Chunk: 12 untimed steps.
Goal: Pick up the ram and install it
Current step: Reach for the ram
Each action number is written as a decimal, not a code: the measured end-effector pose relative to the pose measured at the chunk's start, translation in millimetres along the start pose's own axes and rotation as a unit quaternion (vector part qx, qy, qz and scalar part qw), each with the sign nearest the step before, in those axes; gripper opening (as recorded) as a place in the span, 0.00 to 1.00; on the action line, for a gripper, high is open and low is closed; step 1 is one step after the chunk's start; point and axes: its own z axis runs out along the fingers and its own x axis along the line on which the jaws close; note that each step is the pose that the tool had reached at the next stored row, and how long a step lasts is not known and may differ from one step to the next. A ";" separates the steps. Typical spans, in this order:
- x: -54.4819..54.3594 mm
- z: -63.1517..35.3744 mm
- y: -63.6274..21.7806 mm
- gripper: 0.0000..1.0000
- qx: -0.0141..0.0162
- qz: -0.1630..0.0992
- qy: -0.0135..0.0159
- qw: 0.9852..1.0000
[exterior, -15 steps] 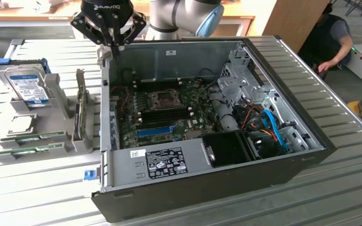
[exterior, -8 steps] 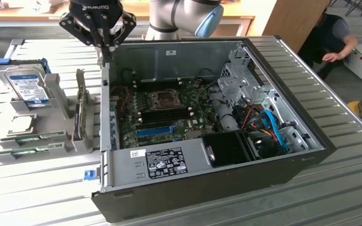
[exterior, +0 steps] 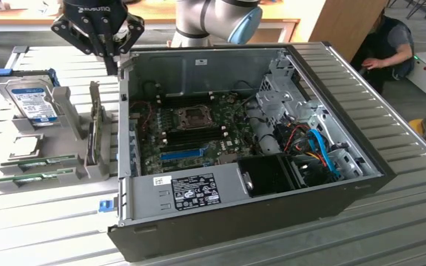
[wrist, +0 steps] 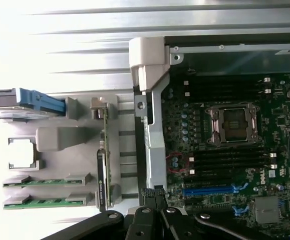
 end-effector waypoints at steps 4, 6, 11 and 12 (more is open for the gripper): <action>11.0 0.2 -0.6 0.11 0.000 0.000 0.000 1.000; 16.7 0.3 -0.9 0.11 0.000 0.000 0.000 1.000; 30.7 0.6 -1.6 0.11 0.000 0.000 0.001 1.000; 33.6 0.6 -1.8 0.11 0.000 0.000 0.001 1.000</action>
